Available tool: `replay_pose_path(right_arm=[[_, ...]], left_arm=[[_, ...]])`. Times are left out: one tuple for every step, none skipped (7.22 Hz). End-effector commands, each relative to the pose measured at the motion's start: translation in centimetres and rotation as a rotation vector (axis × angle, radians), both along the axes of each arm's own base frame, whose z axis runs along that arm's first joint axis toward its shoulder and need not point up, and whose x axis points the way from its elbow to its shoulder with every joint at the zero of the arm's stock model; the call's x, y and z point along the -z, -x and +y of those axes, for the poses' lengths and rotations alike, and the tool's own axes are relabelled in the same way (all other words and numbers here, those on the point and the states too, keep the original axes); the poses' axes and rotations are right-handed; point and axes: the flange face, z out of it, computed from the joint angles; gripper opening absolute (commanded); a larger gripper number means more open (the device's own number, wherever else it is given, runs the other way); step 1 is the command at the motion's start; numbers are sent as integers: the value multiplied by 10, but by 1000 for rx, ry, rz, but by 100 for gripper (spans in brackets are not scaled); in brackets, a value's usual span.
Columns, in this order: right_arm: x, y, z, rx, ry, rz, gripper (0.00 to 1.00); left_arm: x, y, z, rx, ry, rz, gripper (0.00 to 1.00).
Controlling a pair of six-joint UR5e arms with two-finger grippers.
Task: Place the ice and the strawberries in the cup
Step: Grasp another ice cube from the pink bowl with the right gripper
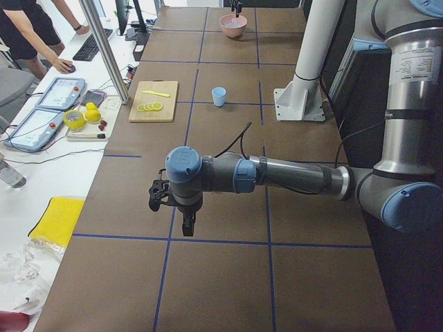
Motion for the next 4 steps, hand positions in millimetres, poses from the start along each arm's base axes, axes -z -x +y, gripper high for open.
replay_pose_path(right_arm=[[-19, 1, -2, 4, 30, 10, 70], [-22, 2, -2, 7, 35, 11, 63], [-27, 2, -1, 10, 42, 14, 60], [-29, 3, -3, 12, 45, 18, 58]], left_arm=[[0, 0, 0, -1, -1, 0, 100], [1, 0, 0, -1, -2, 0, 100], [1, 0, 0, -1, -2, 0, 100], [1, 0, 0, -1, -2, 0, 100]])
